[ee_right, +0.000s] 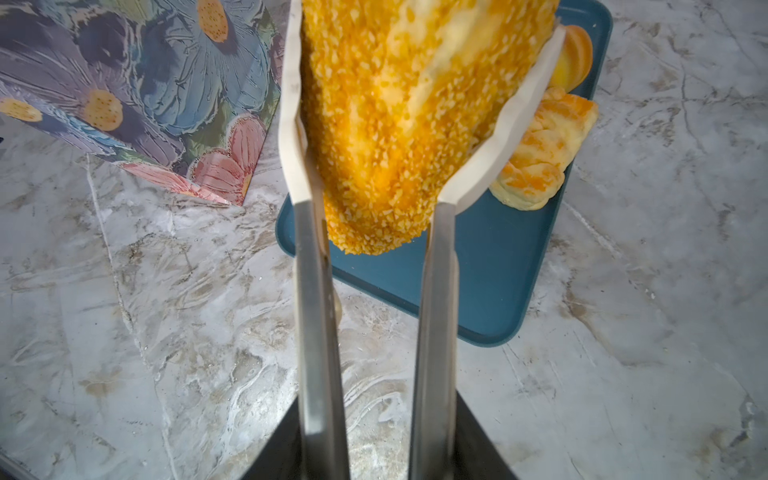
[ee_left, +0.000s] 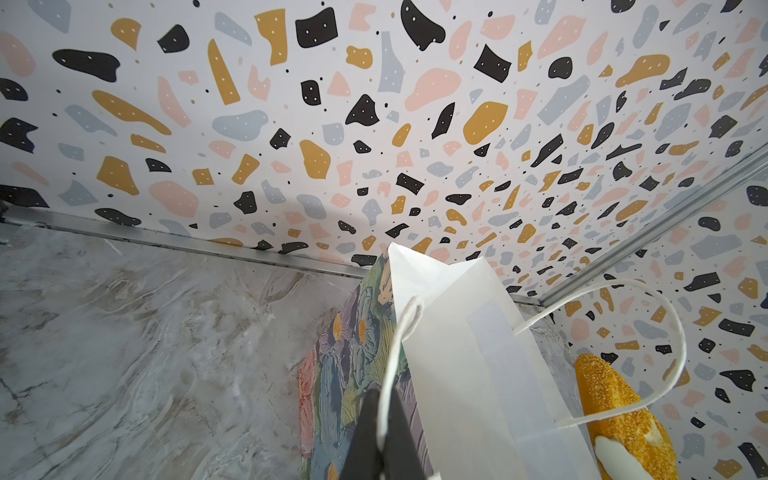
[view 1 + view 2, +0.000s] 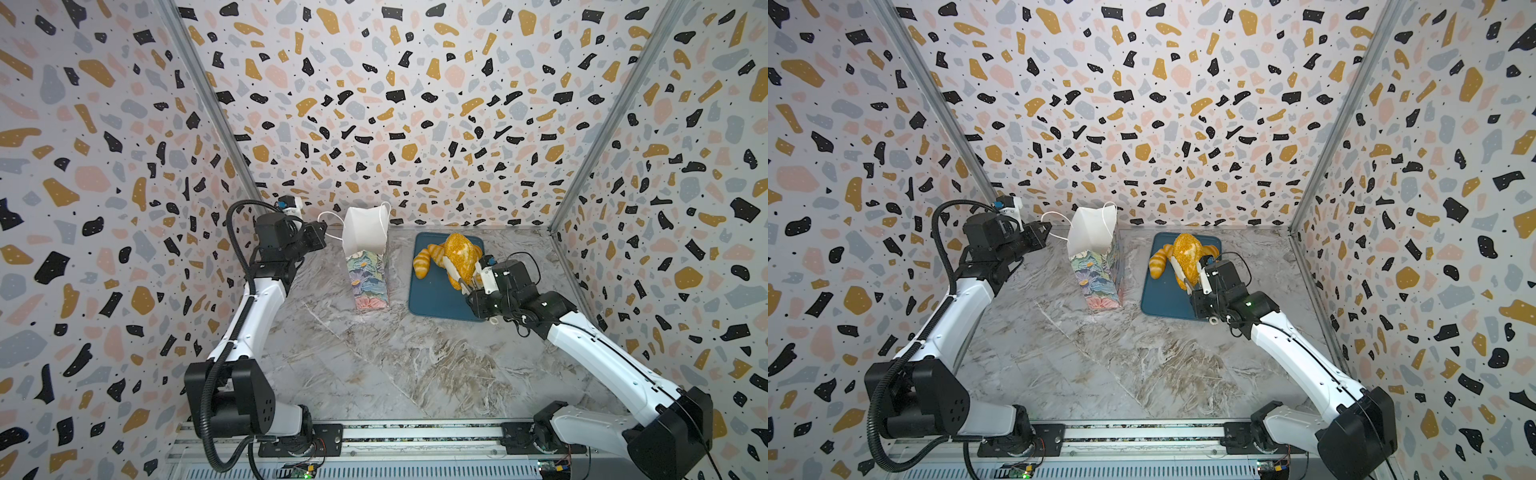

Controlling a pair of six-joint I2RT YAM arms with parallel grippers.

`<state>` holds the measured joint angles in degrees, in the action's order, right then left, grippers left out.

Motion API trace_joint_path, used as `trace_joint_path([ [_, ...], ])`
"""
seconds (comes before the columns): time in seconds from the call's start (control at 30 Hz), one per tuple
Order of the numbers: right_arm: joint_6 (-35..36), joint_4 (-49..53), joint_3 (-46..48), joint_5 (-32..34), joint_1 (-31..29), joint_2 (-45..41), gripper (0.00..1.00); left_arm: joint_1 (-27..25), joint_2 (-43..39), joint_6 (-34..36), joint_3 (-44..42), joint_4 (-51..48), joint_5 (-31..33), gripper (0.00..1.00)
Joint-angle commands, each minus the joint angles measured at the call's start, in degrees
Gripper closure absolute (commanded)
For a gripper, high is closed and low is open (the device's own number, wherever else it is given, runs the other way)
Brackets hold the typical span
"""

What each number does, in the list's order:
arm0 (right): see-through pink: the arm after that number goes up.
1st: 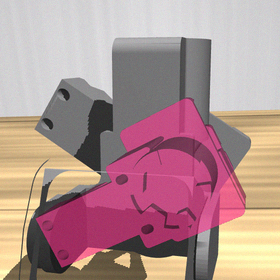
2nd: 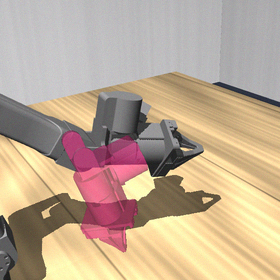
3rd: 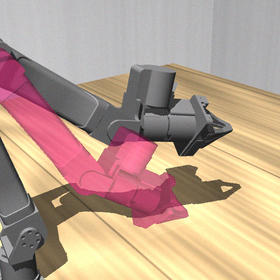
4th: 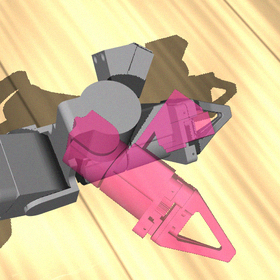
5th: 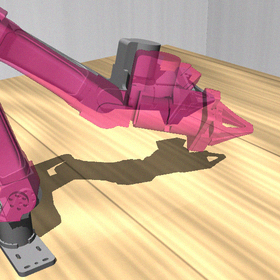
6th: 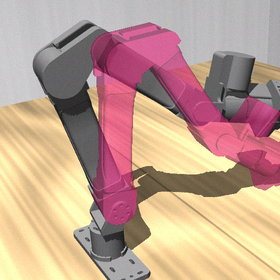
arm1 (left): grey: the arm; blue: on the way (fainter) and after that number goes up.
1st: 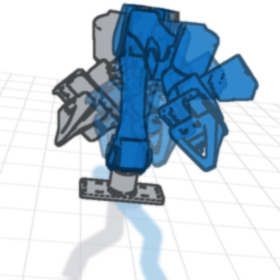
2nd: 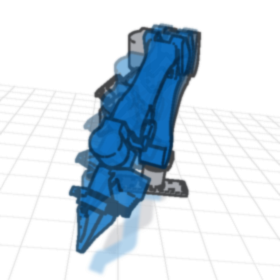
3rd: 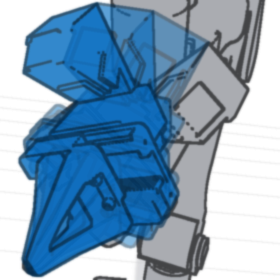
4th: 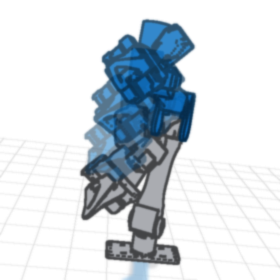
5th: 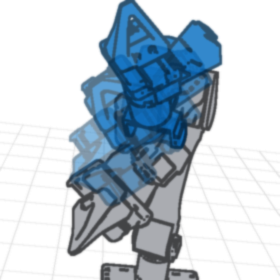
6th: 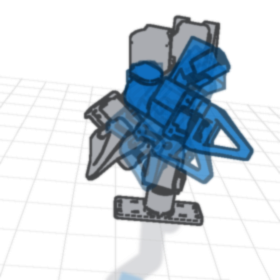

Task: Place the fake bread into the paper bag
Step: 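Lift the sugar-coated bun in the tongs off the tray with the right gripper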

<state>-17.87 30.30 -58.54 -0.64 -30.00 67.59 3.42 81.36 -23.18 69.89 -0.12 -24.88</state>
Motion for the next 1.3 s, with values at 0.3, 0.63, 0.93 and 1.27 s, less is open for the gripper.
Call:
trace_joint_path([
  [0.3, 0.66, -5.00, -4.33, 0.64, -0.05, -2.58, 0.67, -0.10, 0.46, 0.41, 0.00, 1.26, -0.11, 1.00],
  [0.63, 0.51, -7.05, -6.74, -0.39, -0.41, -2.93, 0.67, -0.09, 0.36, 0.43, 0.03, 1.36, -0.09, 1.00],
  [0.93, 1.52, -8.12, -10.85, 0.49, -3.38, -2.29, 0.67, -0.08, 0.31, -0.05, -0.19, 1.89, -0.85, 1.00],
  [1.27, 2.73, -9.11, -15.65, 1.39, -6.52, 0.27, 0.67, -0.17, 0.18, -0.65, -0.55, 2.66, -1.48, 1.00],
])
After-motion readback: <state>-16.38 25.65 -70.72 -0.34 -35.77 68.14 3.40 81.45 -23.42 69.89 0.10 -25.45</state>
